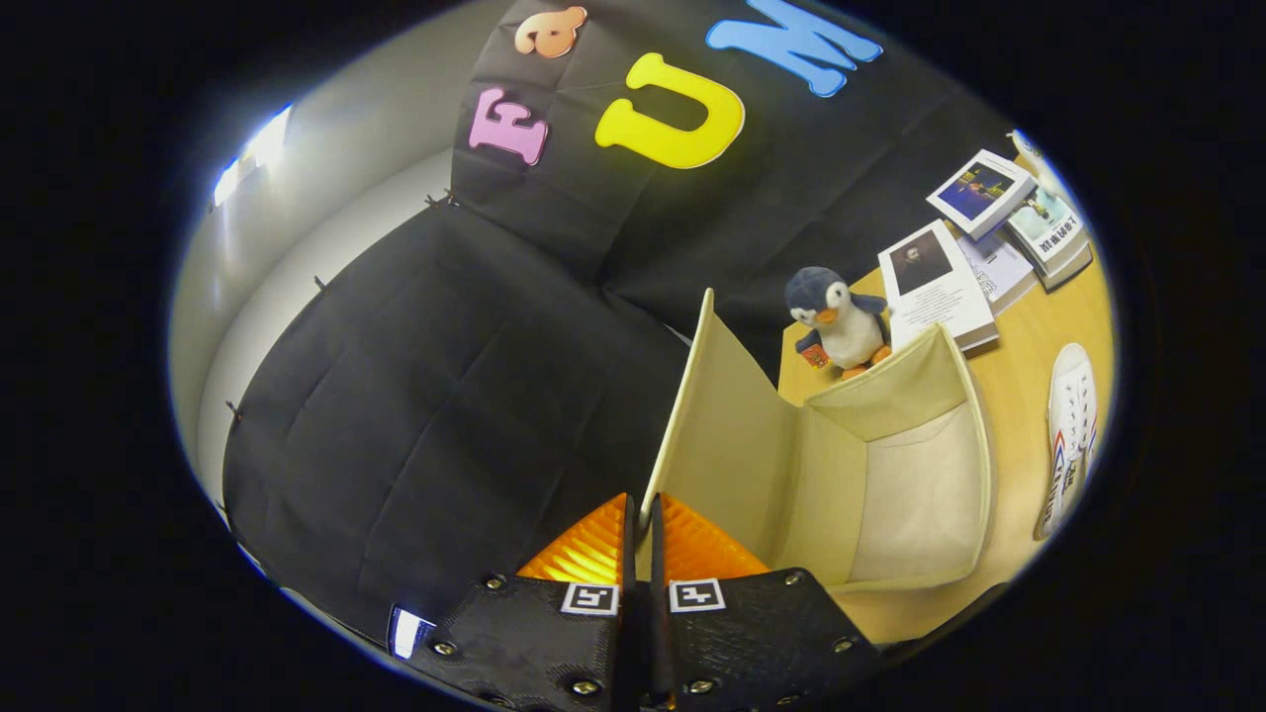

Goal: Open the storage box then place both shoes into the box .Put the left shoe in first, then the right shoe, with the right side of both shoes facing outward in a uniform manner.

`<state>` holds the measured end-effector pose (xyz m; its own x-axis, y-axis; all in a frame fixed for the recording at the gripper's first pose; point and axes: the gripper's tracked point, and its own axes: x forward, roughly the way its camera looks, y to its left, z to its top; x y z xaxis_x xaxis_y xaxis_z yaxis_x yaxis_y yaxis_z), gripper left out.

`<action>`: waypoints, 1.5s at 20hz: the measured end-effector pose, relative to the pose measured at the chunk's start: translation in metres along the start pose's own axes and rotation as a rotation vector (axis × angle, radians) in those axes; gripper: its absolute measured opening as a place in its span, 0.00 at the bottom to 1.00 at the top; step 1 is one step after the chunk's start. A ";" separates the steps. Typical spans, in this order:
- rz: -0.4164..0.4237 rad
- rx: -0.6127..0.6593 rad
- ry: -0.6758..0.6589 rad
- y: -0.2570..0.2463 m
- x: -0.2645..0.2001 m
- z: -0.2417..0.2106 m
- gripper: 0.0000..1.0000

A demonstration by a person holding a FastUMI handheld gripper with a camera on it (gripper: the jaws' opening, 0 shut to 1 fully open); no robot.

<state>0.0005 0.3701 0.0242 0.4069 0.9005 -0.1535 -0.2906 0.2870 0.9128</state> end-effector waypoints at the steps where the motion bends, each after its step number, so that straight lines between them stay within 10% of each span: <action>1: 0.006 -0.009 0.004 0.005 0.007 -0.004 0.04; 14: 0.044 -0.084 0.080 0.033 0.086 -0.049 0.04; 16: 0.040 -0.129 0.065 0.033 0.083 -0.045 0.35; 18: 0.028 -0.178 0.055 0.028 0.082 -0.042 0.41; 20: 0.019 -0.215 0.051 0.024 0.072 -0.037 0.86; 30: -0.159 -0.417 0.015 -0.040 0.014 0.009 0.97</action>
<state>0.0261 0.3682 -0.0113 0.4633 0.8380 -0.2882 -0.5511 0.5271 0.6468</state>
